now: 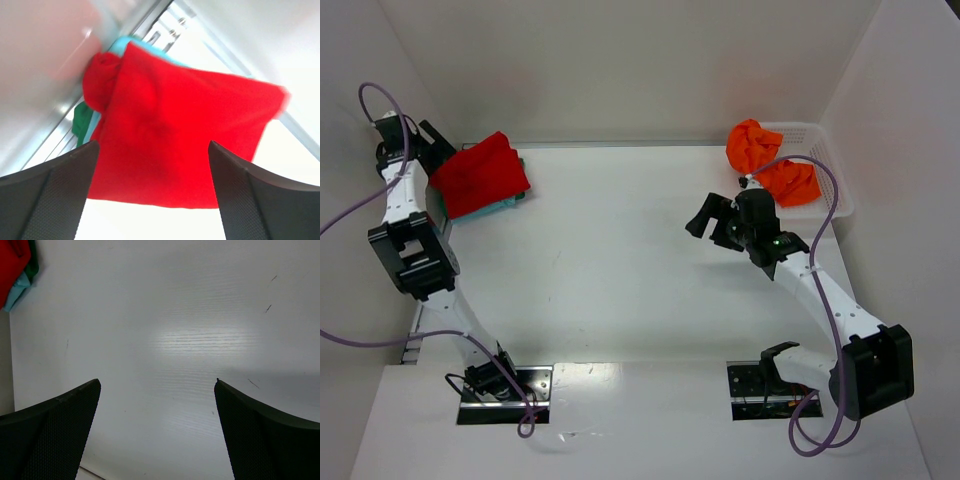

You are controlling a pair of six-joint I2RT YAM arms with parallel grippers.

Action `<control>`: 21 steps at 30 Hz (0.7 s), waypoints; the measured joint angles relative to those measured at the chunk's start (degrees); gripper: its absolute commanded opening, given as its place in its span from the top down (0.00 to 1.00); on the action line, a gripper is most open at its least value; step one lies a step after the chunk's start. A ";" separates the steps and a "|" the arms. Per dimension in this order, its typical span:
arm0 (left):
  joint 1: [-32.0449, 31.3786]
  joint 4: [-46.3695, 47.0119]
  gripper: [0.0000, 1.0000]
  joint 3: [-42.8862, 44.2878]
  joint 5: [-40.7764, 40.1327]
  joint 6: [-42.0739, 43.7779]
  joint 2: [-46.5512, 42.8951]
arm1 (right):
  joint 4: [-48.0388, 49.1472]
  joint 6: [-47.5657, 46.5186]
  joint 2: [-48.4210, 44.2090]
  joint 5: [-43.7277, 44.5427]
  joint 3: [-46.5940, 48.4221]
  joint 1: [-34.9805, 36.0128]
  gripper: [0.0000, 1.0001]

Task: Fold and stack the t-shirts
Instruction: Put the neatly folded tshirt into the corner of the board with the left arm

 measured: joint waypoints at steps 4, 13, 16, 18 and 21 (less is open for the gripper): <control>-0.85 0.50 0.02 1.03 0.94 0.33 -3.04 | 0.02 -0.02 -0.04 -0.24 0.00 0.00 0.00; -14.23 2.08 0.02 4.20 -7.34 4.98 -4.68 | -0.02 -0.50 -1.86 0.07 0.00 0.00 0.00; -18.73 2.25 0.03 4.20 -11.80 5.27 -2.71 | -0.02 -0.68 -2.56 0.26 0.00 0.00 0.00; -19.74 2.34 0.04 4.20 -13.73 5.14 -0.28 | -0.04 -0.72 -2.80 0.48 0.00 0.00 0.00; -19.21 2.32 0.04 4.20 -16.39 4.74 4.50 | -0.07 -0.70 -2.99 0.94 0.00 0.00 0.00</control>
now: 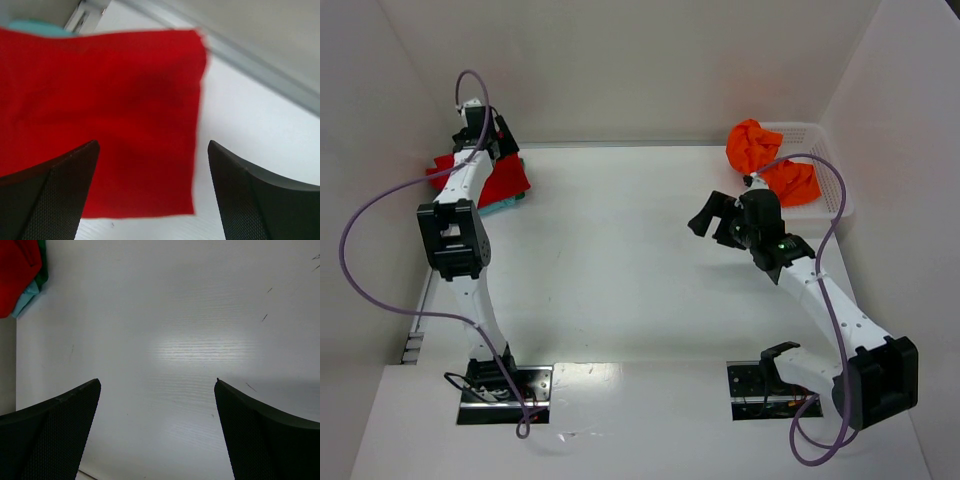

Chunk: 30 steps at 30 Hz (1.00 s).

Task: Fold and stack the t-shirts
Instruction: Put the neatly folded tshirt into the corner of the board with the left arm

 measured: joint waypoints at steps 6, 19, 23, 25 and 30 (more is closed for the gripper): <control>1.77 -1.49 0.04 1.42 -2.19 -0.28 9.25 | 0.07 0.50 0.22 0.42 0.04 0.00 0.00; 3.26 -4.90 0.01 12.66 2.36 -0.28 15.93 | 0.13 0.92 4.61 2.60 2.64 -3.82 0.00; 3.69 -6.01 0.00 13.00 5.90 -0.37 15.63 | -0.76 -0.52 5.99 4.87 9.46 -8.22 0.00; 3.85 -6.23 0.00 11.98 7.56 -0.42 14.29 | -1.33 -2.14 7.63 6.71 14.49 -9.60 0.00; 2.38 -8.63 0.00 10.25 12.26 -0.11 5.38 | -2.49 -7.30 14.43 11.52 27.80 -12.24 0.00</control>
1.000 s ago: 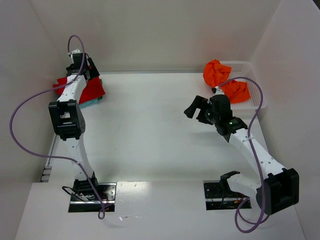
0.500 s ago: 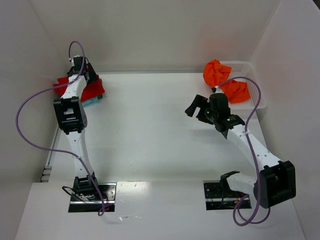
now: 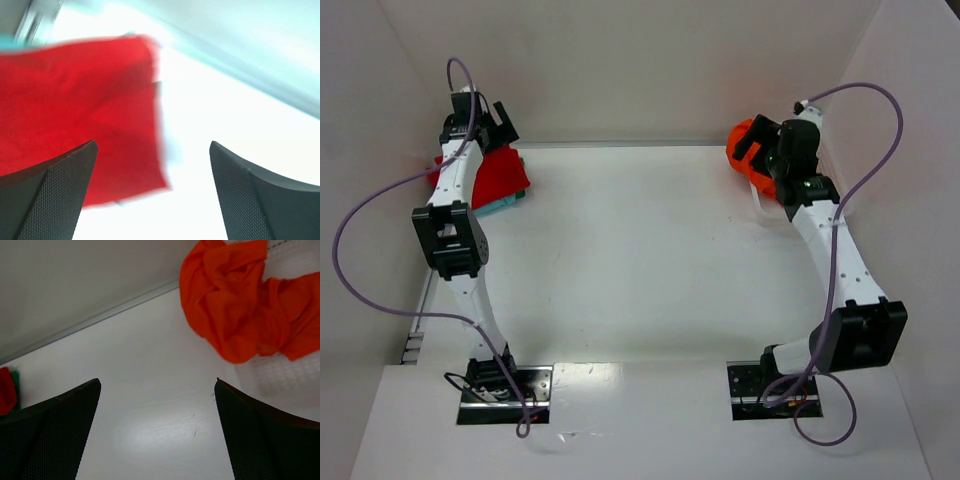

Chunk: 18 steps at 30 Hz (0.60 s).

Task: Fold and stack the t-shirts
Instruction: Put the neatly folded tshirt into the corner of the board with the left arm

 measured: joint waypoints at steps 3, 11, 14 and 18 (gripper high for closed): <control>-3.15 0.31 0.00 -1.38 2.71 0.39 -8.72 | -0.98 -1.86 3.80 0.79 4.59 -3.96 0.00; -19.63 4.44 0.00 -15.74 13.55 3.10 -33.44 | -3.39 -4.42 9.77 0.11 7.74 -16.57 0.00; -23.91 4.37 0.00 -22.16 16.09 3.43 -37.40 | -4.50 -4.94 10.08 -0.68 6.99 -17.14 0.00; -23.69 2.45 0.00 -26.73 16.35 3.02 -36.96 | -3.76 -4.98 9.51 -4.76 3.52 -17.14 0.00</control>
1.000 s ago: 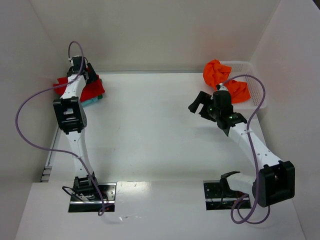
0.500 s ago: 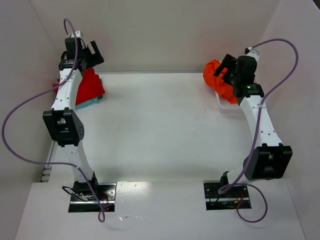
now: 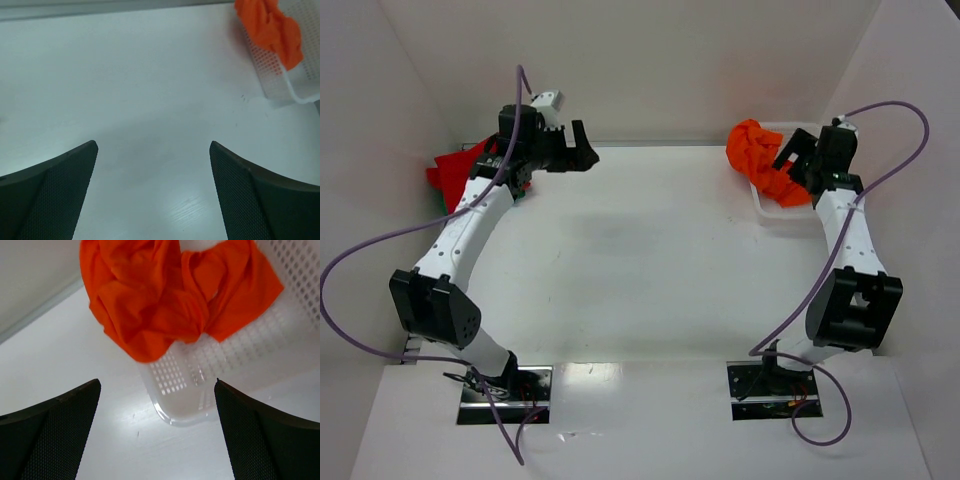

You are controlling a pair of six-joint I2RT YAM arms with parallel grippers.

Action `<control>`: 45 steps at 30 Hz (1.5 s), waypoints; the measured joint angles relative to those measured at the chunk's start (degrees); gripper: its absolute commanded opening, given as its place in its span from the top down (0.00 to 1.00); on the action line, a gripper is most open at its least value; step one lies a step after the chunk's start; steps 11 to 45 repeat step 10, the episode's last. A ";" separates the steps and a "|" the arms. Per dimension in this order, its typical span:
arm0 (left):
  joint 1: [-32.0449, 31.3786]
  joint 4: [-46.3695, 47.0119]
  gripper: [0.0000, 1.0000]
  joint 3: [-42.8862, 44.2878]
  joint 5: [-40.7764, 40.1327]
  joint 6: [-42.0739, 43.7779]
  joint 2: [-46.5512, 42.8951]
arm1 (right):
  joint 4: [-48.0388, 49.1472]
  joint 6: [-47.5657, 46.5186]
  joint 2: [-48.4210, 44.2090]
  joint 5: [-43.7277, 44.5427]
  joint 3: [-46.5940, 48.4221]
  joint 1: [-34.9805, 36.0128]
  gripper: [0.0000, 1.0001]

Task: Fold and stack the t-shirts
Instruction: Put the neatly folded tshirt into the corner of the board with the left arm

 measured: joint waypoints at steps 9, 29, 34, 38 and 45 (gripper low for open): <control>0.46 -1.11 0.00 -9.44 -4.61 -0.66 -1.79 | 1.01 0.00 -12.11 -2.08 -10.88 0.02 0.00; 0.42 -1.22 0.00 -9.53 -4.92 0.13 -2.16 | 1.44 -0.02 -13.73 -2.10 -10.88 0.02 0.00; 0.42 -1.22 0.00 -9.53 -4.92 0.13 -2.16 | 1.44 -0.02 -13.73 -2.10 -10.88 0.02 0.00; 0.42 -1.22 0.00 -9.53 -4.92 0.13 -2.16 | 1.44 -0.02 -13.73 -2.10 -10.88 0.02 0.00; 0.42 -1.22 0.00 -9.53 -4.92 0.13 -2.16 | 1.44 -0.02 -13.73 -2.10 -10.88 0.02 0.00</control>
